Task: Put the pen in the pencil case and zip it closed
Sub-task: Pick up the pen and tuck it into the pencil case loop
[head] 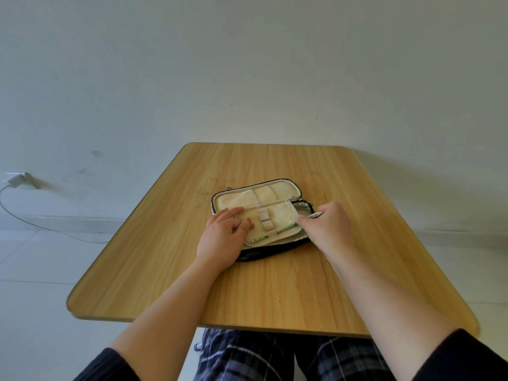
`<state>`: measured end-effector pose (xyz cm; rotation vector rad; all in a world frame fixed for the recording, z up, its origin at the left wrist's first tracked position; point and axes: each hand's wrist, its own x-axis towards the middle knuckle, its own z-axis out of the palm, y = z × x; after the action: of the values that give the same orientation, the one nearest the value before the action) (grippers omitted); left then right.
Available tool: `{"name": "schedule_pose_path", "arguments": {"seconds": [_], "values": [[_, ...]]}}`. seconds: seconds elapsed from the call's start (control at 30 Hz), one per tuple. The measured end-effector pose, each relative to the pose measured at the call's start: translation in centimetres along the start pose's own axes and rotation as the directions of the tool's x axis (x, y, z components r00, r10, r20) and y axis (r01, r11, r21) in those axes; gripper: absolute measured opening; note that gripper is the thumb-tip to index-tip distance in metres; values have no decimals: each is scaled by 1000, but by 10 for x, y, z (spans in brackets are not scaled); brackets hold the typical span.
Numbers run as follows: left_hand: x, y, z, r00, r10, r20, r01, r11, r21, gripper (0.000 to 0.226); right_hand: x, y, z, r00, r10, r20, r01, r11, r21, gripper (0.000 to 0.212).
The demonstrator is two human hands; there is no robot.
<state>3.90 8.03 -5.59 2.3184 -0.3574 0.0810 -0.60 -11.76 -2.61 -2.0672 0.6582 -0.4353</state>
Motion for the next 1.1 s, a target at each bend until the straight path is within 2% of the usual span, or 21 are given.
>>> {"name": "schedule_pose_path", "arguments": {"seconds": [0.47, 0.77, 0.93, 1.1], "values": [[0, -1, 0, 1000, 4, 2, -4, 1000, 3, 26, 0, -3, -3, 999, -14, 29, 15, 998, -65, 61], [-2, 0, -2, 1000, 7, 14, -7, 1000, -4, 22, -5, -1, -3, 994, -77, 78, 83, 993, -86, 47], [-6, 4, -6, 998, 5, 58, -6, 1000, 30, 45, -6, 0, -2, 994, -82, 68, 88, 991, -96, 44], [-6, 3, -7, 998, 6, 61, -5, 1000, -13, 25, -8, 0, -1, 992, -113, 53, 118, 987, -107, 43]]}}
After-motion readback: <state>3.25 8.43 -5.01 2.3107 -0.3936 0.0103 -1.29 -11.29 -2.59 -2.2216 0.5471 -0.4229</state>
